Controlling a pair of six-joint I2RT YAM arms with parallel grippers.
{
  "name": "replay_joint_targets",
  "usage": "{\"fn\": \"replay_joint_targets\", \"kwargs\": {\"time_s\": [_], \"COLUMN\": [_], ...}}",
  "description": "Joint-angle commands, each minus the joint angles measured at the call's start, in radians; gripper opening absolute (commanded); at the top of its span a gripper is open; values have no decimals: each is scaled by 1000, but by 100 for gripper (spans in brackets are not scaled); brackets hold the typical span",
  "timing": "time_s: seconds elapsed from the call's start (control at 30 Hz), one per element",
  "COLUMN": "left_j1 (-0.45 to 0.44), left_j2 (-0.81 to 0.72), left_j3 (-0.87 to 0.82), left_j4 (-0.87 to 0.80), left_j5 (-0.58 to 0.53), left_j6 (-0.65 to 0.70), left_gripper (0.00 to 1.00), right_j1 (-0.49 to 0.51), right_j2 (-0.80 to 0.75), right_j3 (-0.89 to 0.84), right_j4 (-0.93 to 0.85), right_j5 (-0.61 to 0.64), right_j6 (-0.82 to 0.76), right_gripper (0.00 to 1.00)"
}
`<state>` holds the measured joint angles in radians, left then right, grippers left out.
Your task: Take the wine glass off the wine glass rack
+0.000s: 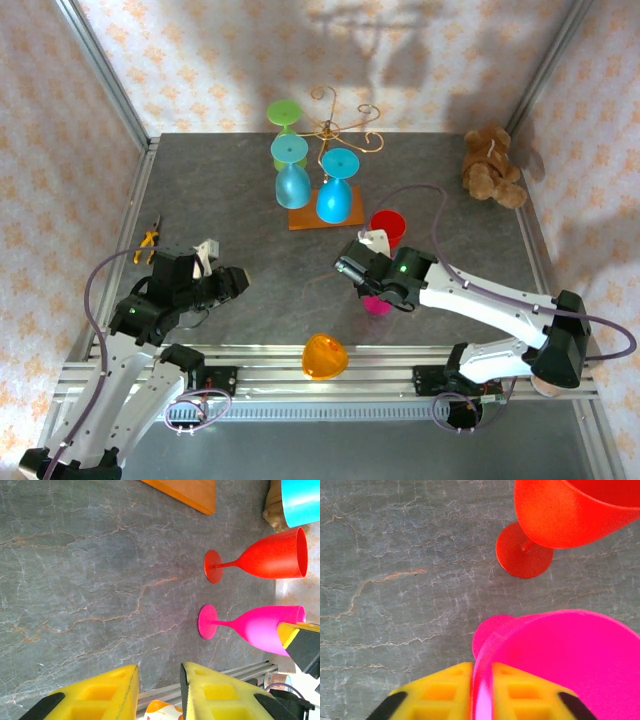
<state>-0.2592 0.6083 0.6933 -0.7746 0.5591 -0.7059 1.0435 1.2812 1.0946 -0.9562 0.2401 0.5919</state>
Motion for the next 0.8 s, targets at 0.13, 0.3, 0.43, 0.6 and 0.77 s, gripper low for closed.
{"fn": "replay_joint_targets", "kwargs": {"time_s": [0.13,0.3,0.43,0.6,0.77], "left_j1": [6,6,7,6,6], "left_j2": [-4,6,26,83,185], "left_j3": [31,53,103,210,351], "left_j4": [-29,-48,-69,-78,-48], "left_j5": [-25,-29,-40,-48,-47], "left_j6": [15,24,37,49,52], "left_gripper": [29,29,29,29,30], "right_j1": [-5,-5,-6,-31,-171], "right_j2": [-6,-28,-85,-141,-163], "right_j3": [38,120,215,358,498], "right_j4": [-52,-117,-181,-223,-179], "right_j5": [68,77,88,40,-151], "right_j6": [0,-8,-15,-46,-104], "right_gripper": [32,34,39,42,44]}}
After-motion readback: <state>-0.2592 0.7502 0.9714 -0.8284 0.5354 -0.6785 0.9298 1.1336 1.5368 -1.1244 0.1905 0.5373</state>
